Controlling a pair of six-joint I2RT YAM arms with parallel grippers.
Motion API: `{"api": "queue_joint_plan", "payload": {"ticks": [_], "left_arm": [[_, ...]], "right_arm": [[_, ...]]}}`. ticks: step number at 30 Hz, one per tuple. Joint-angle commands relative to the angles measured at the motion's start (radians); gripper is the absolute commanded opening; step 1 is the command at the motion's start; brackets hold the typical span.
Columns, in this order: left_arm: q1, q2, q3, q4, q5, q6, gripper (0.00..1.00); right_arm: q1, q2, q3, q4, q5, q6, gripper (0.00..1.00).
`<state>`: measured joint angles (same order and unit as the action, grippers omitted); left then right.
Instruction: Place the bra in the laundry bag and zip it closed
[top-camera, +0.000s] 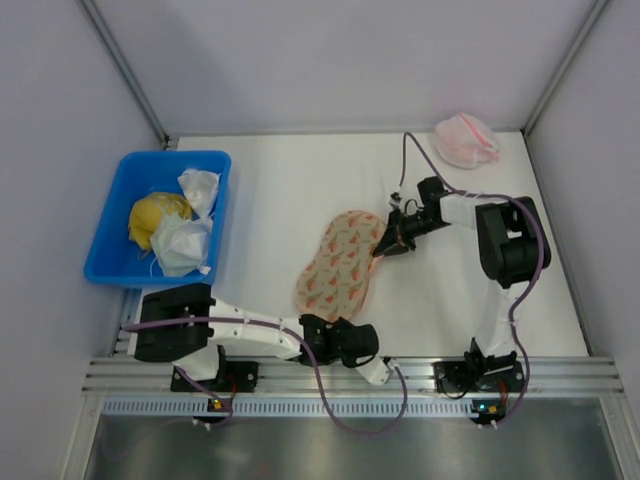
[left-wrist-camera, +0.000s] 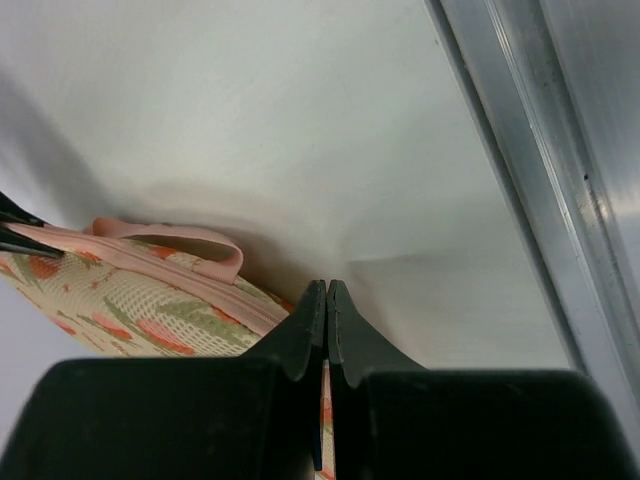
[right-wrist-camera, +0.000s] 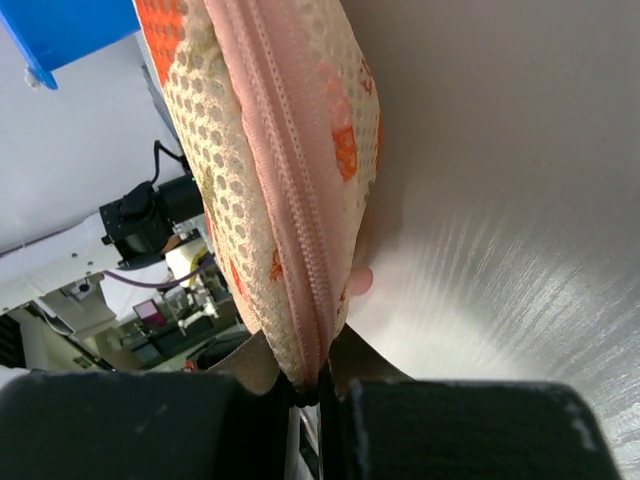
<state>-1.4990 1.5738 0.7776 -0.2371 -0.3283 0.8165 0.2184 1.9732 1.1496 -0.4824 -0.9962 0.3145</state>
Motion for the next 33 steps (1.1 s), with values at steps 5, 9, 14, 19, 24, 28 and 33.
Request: {"api": "queue_joint_plan", "payload": {"ticks": [5, 9, 14, 19, 24, 28, 33], "left_arm": [[0.058, 0.035, 0.167, -0.123, 0.169, -0.221, 0.00], [0.121, 0.081, 0.232, -0.131, 0.202, -0.257, 0.00], [0.183, 0.123, 0.316, -0.130, 0.247, -0.254, 0.00], [0.224, 0.143, 0.390, -0.131, 0.299, -0.220, 0.00], [0.243, 0.144, 0.416, -0.133, 0.337, -0.206, 0.00], [0.258, 0.143, 0.439, -0.133, 0.377, -0.227, 0.00], [0.263, 0.132, 0.428, -0.136, 0.396, -0.229, 0.00]], "right_arm": [[-0.024, -0.014, 0.114, -0.123, 0.031, -0.132, 0.49], [-0.053, -0.089, 0.090, -0.240, 0.067, -0.216, 0.79], [-0.065, -0.177, 0.003, -0.344, 0.030, -0.304, 0.78], [-0.007, -0.162, -0.113, -0.326, -0.063, -0.305, 0.69], [0.067, -0.126, -0.107, -0.294, -0.090, -0.293, 0.69], [0.104, -0.106, -0.102, -0.265, -0.093, -0.270, 0.63], [0.113, -0.079, -0.068, -0.254, -0.065, -0.247, 0.13]]}}
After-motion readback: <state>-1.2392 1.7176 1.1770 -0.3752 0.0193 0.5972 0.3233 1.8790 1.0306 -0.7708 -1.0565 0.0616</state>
